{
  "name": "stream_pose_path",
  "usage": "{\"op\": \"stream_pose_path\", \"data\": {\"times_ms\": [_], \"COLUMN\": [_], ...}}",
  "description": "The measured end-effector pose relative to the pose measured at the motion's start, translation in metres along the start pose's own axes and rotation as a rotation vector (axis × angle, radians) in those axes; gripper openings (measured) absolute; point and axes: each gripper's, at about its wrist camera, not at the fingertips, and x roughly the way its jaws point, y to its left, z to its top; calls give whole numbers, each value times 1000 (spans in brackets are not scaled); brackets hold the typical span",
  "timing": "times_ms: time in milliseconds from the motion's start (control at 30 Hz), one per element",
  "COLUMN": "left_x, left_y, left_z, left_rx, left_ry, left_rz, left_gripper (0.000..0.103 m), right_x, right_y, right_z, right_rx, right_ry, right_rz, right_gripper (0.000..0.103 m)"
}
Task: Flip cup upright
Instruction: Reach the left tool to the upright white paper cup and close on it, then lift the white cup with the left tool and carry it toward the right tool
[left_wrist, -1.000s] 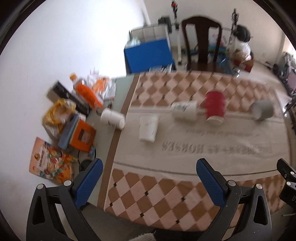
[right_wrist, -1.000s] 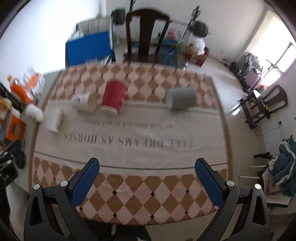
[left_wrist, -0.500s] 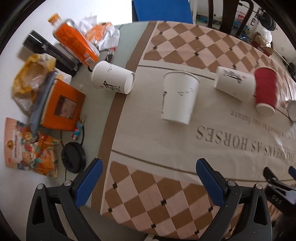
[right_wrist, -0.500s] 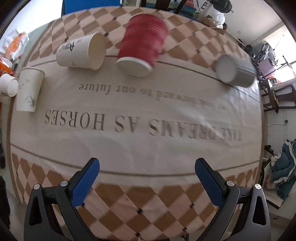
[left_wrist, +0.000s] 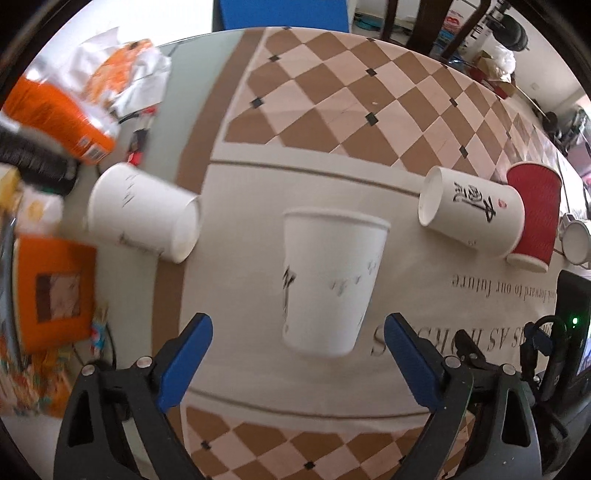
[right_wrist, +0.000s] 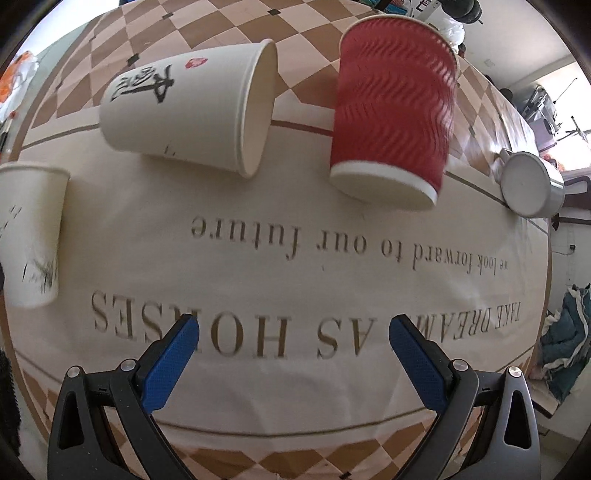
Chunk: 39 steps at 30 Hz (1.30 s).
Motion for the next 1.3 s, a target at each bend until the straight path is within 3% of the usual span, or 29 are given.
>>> {"op": "stream_pose_path", "data": {"times_ms": [167,233,267,833,1133,1300], "left_x": [19,24,25,7,-32,-36], "left_y": [-3,-3,-3,-1,-22,-42], "left_z": [21,27,27,28,19,-9], "left_rx": [27,38,41,70,94,98], "left_ry": [30,41,46,14,-35,-49], "left_rz": [1,10,12,30,33,29], "left_gripper": [79,62,61,56,56,56], "right_x": [8,10,11,-2,-27,-43], "right_y": [-2,-3,-3,-29,-64,-95], "right_z": [14,18,20,40,16,-3], "right_rx": [27,34,36,88,115,133], "right_ry": [14,20,22,22,-13,-32], "right_rz": [-9,-13,-14,6,14,24], "right_gripper": [103,103,103,103,103,103]}}
